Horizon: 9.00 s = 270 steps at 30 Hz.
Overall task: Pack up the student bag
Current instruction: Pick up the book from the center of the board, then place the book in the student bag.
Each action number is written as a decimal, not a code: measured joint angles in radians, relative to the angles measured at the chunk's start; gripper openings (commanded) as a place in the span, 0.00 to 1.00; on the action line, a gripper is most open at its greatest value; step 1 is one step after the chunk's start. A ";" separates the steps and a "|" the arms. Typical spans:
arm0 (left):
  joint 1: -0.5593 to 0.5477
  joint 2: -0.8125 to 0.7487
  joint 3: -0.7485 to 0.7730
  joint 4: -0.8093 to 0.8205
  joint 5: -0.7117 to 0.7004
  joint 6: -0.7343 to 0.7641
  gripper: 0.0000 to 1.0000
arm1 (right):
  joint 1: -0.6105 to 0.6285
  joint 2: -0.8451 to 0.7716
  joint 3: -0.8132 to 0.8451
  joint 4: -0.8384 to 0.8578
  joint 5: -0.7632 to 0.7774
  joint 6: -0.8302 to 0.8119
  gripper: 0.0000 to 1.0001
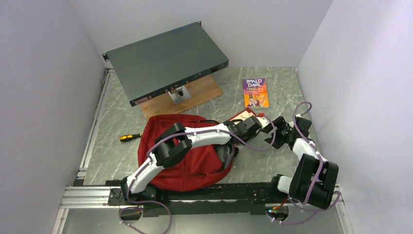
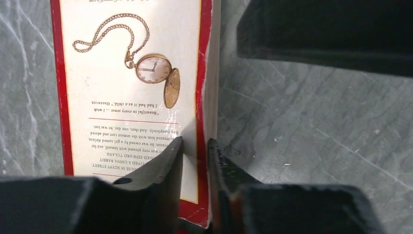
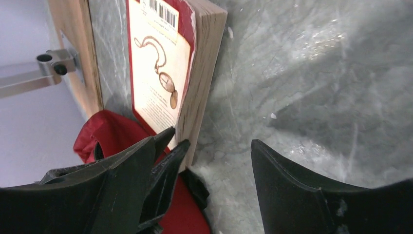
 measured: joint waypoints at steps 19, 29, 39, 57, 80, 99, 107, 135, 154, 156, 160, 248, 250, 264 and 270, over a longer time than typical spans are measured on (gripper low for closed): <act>0.011 -0.043 -0.031 0.003 -0.047 0.010 0.00 | 0.006 0.182 -0.010 0.241 -0.236 0.092 0.77; 0.015 -0.065 -0.045 0.006 -0.048 0.010 0.00 | 0.091 0.319 0.003 0.374 -0.280 0.199 0.75; 0.015 -0.074 -0.060 0.014 -0.046 0.009 0.00 | 0.174 0.448 0.092 0.456 -0.280 0.264 0.70; 0.024 -0.138 -0.064 -0.056 0.018 -0.025 0.50 | 0.206 0.573 0.180 0.464 -0.235 0.239 0.00; 0.144 -1.079 -0.521 -0.067 0.182 -0.177 1.00 | 0.469 -0.242 0.465 -0.117 -0.040 -0.171 0.00; 0.378 -1.537 -1.194 0.551 0.518 -0.628 1.00 | 0.653 -0.250 0.213 0.661 -0.380 0.535 0.00; 0.380 -1.500 -1.288 0.891 0.554 -0.813 0.67 | 0.752 -0.230 0.145 0.840 -0.217 0.679 0.00; 0.623 -1.604 -1.237 0.639 0.702 -0.737 0.00 | 0.841 -0.251 0.369 -0.134 0.041 -0.197 0.86; 0.639 -1.548 -1.061 0.362 1.146 -0.432 0.00 | 0.838 -0.277 0.728 -0.435 -0.129 -0.393 0.94; 0.638 -1.546 -1.044 0.329 1.168 -0.407 0.00 | 0.838 -0.280 0.748 -0.437 -0.130 -0.392 0.94; 0.636 -1.546 -1.031 0.288 1.213 -0.374 0.00 | 0.838 -0.274 0.803 -0.430 -0.123 -0.391 0.94; 0.140 -1.069 -0.873 0.041 0.032 -0.380 0.00 | 0.856 -0.576 0.309 -0.662 0.233 0.014 0.00; 0.140 -1.092 -0.890 0.058 0.033 -0.377 0.00 | 0.856 -0.576 0.302 -0.652 0.220 0.023 0.00; 0.140 -1.157 -0.912 0.071 0.016 -0.372 0.00 | 0.856 -0.523 0.330 -0.686 0.291 0.004 0.00; 0.140 -1.168 -0.914 0.075 0.029 -0.372 0.00 | 0.857 -0.488 0.138 -0.301 0.068 0.200 0.00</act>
